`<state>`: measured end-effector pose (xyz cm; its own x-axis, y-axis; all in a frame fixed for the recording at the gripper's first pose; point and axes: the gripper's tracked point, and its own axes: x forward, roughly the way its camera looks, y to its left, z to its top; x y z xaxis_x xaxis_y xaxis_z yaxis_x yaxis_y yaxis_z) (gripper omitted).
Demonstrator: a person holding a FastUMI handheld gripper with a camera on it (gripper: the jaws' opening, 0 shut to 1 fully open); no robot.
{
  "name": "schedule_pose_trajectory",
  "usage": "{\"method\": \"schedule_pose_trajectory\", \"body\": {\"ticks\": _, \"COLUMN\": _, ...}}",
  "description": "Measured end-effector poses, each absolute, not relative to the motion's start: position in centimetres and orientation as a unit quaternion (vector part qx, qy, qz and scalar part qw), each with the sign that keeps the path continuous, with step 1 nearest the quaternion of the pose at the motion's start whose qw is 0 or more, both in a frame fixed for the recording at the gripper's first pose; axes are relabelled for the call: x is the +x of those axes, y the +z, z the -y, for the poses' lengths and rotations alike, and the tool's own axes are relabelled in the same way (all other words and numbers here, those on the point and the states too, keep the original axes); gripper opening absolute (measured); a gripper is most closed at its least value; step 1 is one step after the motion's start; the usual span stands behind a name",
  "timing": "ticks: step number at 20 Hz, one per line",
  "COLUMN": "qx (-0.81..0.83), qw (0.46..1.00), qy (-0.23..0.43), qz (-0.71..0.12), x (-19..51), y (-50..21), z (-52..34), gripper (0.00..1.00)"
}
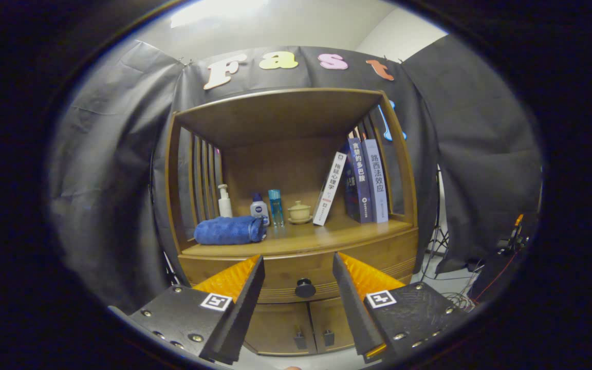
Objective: Pull open the drawer, take out the items inside it, and place them on the countertop above the cabinet.
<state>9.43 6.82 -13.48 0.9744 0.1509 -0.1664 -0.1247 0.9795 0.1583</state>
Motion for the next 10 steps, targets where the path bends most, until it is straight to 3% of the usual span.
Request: {"method": "schedule_pose_trajectory", "body": {"ticks": 10, "qx": 0.055, "qw": 0.972, "qy": 0.116, "qz": -0.199, "x": 15.4, "y": -25.2, "z": -9.8, "gripper": 0.83}}
